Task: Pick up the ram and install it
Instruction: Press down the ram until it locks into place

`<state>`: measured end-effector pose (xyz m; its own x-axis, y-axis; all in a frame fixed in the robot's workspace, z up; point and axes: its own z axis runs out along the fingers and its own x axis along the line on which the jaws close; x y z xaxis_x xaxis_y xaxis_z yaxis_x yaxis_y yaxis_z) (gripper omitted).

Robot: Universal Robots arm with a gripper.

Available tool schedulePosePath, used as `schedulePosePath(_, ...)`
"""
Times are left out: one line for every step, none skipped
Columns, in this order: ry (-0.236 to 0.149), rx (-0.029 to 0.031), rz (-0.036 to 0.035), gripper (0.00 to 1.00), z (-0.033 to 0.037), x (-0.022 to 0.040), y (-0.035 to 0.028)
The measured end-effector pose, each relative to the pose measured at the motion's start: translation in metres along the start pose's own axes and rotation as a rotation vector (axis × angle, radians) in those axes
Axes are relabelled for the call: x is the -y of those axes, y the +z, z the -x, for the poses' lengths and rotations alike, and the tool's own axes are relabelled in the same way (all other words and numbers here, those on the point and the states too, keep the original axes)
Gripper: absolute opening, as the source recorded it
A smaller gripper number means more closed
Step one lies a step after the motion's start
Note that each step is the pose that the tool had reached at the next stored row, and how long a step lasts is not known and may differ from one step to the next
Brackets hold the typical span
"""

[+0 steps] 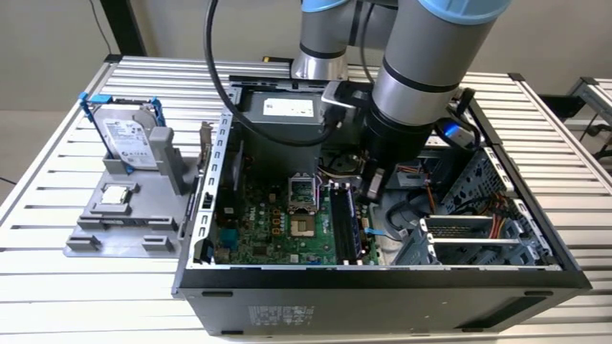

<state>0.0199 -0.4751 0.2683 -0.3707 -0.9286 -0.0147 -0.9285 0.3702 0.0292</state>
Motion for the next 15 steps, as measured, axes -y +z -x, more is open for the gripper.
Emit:
schedulePosePath(-0.01,-0.0002,-0.0001,0.0,0.0,0.0,0.0)
schedulePosePath(-0.02,-0.0003,-0.0002,0.0,0.0,0.0,0.0)
schedulePosePath(-0.031,-0.0006,-0.0004,0.0,0.0,0.0001,0.0)
schedulePosePath(-0.042,-0.0008,-0.0004,0.0,0.0,0.0001,0.0)
schedulePosePath(-0.051,-0.0011,-0.0005,0.0,0.0,0.0001,0.0)
schedulePosePath(-0.062,-0.0012,-0.0005,0.0,0.0,0.0001,0.0)
schedulePosePath(-0.073,-0.0014,-0.0006,0.0,0.0001,0.0001,0.0)
schedulePosePath(-0.084,-0.0017,-0.0005,0.0,0.0001,0.0002,0.0)
schedulePosePath(-0.094,-0.0019,-0.0003,0.0,0.0001,0.0002,0.0)
schedulePosePath(-0.106,-0.0022,-0.0001,0.0,0.0001,0.0002,0.0)
schedulePosePath(-0.117,-0.0024,-0.0001,0.0,0.0001,0.0002,0.0)
schedulePosePath(-0.129,-0.0026,-0.0003,0.0,0.0001,0.0002,0.0)
schedulePosePath(-0.141,-0.0028,-0.0005,0.0,0.0001,0.0003,0.0)
schedulePosePath(-0.152,-0.003,-0.0006,0.0,0.0001,0.0003,0.0)
schedulePosePath(-0.162,-0.0032,-0.0007,0.0,0.0001,0.0003,0.0)
